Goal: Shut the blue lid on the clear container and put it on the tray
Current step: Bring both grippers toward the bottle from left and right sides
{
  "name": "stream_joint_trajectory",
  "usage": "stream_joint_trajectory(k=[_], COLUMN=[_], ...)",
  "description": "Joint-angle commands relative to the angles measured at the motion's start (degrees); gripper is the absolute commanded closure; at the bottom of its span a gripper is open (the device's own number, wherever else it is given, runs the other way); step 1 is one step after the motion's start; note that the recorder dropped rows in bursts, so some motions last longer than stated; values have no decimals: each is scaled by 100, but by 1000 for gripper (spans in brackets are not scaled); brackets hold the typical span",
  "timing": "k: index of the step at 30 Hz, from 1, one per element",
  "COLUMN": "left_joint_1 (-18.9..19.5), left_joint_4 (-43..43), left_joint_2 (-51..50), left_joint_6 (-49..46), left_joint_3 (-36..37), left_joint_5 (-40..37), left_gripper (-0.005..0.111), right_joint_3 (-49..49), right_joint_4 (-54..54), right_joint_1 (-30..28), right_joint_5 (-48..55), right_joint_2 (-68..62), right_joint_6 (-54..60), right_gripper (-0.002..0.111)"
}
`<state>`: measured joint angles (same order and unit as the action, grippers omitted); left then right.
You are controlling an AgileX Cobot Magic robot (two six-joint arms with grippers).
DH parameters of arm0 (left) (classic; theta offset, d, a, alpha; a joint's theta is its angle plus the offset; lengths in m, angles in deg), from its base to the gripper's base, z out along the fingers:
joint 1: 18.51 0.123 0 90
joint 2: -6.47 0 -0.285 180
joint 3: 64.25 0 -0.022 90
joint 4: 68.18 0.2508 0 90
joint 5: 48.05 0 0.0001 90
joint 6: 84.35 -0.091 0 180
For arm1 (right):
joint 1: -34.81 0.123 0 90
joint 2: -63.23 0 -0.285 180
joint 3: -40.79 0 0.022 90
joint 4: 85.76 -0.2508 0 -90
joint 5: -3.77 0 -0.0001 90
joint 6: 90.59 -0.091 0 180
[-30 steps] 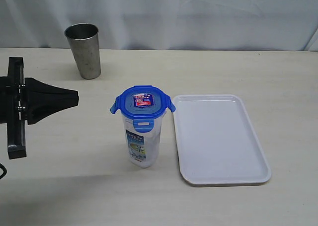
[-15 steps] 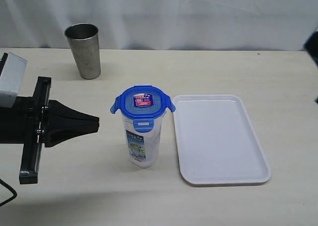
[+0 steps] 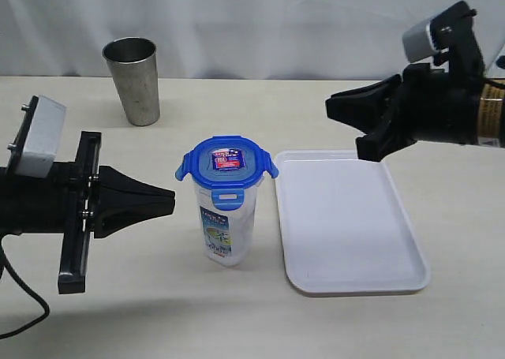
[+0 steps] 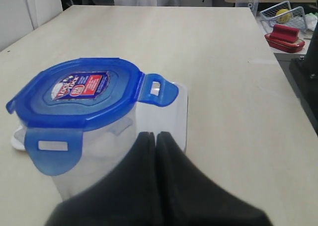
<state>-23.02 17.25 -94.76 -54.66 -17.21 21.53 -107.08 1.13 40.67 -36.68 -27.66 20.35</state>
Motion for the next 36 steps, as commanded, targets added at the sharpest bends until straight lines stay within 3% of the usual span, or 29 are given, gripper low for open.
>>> stream_joint_trajectory(k=[1, 6, 18, 36], left_joint_1=[-60, -60, -60, -101], left_joint_4=[-172, -270, -296, -669], left_joint_2=[-42, -42, -42, -318], left_joint_6=[-130, -132, -120, -288], left_joint_3=[20, 20, 20, 20], left_joint_5=[38, -180, -172, -48], left_gripper=[107, 107, 107, 107], right_joint_3=[-310, -700, -1424, -1412], right_joint_4=[95, 47, -116, 32], right_joint_1=[-49, -38, -38, -38], right_joint_5=[-365, -682, -1476, -1647], right_joint_2=[-808, -1513, -2626, -2733], right_joint_6=[294, 1131, 1378, 1547], right_gripper=[104, 104, 104, 104])
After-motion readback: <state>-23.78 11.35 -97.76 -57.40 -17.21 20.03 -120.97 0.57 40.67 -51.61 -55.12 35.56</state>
